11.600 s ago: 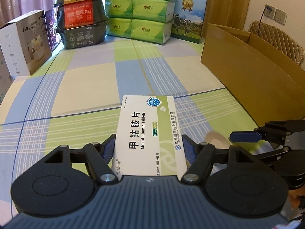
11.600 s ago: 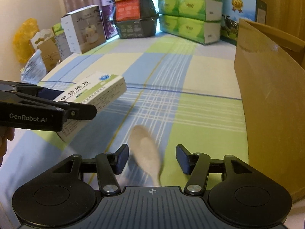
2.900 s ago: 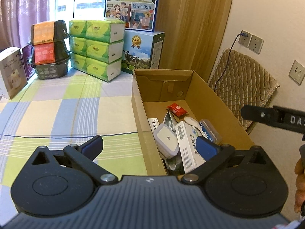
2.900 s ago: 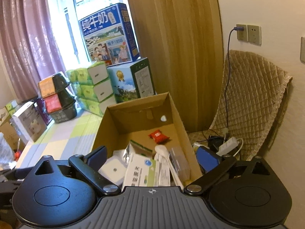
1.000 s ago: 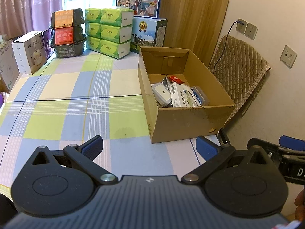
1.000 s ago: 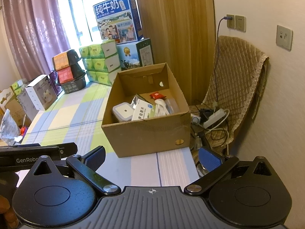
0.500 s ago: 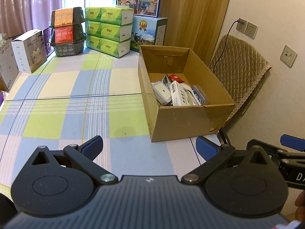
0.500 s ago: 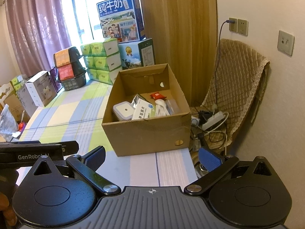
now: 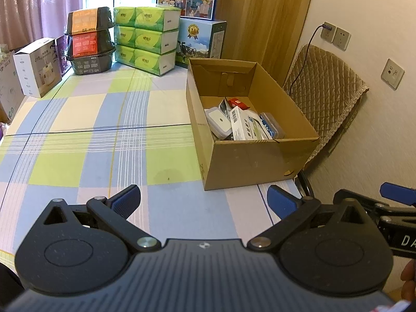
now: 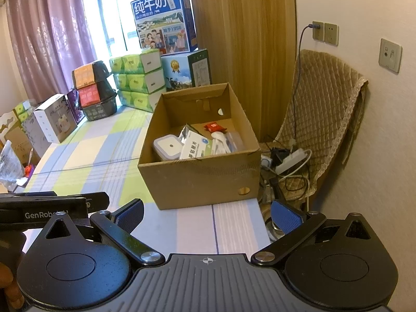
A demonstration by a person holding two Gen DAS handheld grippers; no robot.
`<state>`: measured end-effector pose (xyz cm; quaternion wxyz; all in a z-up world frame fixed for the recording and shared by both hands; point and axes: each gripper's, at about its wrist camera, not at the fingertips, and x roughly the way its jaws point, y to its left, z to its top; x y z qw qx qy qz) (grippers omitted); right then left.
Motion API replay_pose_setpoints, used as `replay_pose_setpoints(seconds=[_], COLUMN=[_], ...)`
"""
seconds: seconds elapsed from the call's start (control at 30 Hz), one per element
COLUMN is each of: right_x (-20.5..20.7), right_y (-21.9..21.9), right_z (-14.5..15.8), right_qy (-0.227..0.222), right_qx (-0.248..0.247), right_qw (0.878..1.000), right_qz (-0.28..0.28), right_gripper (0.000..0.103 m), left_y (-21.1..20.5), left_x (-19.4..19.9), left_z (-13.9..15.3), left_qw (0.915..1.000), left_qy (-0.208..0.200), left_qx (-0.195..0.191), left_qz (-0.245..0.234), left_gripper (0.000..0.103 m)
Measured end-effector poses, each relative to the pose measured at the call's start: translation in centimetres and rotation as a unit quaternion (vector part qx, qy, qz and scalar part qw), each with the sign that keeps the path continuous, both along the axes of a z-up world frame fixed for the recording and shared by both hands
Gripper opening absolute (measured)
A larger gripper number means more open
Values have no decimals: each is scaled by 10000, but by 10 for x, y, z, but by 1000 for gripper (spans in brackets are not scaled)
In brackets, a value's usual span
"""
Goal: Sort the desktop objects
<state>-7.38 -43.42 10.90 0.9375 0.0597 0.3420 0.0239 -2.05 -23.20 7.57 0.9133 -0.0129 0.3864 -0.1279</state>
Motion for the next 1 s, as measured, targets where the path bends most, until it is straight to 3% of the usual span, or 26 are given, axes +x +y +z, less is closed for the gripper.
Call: replay_pose_setpoints(seconds=[1.0], right_x=[1], right_y=[9], right_z=[-3], right_qy=[127], right_qx=[-76], right_qw=[9999], right_qz=[63], right_gripper=[101], left_y=[7], left_x=[-1], left_z=[-5], left_qw=[10000], left_qy=[17], left_qx=[-53], left_qz=[-50], left_gripper=[102])
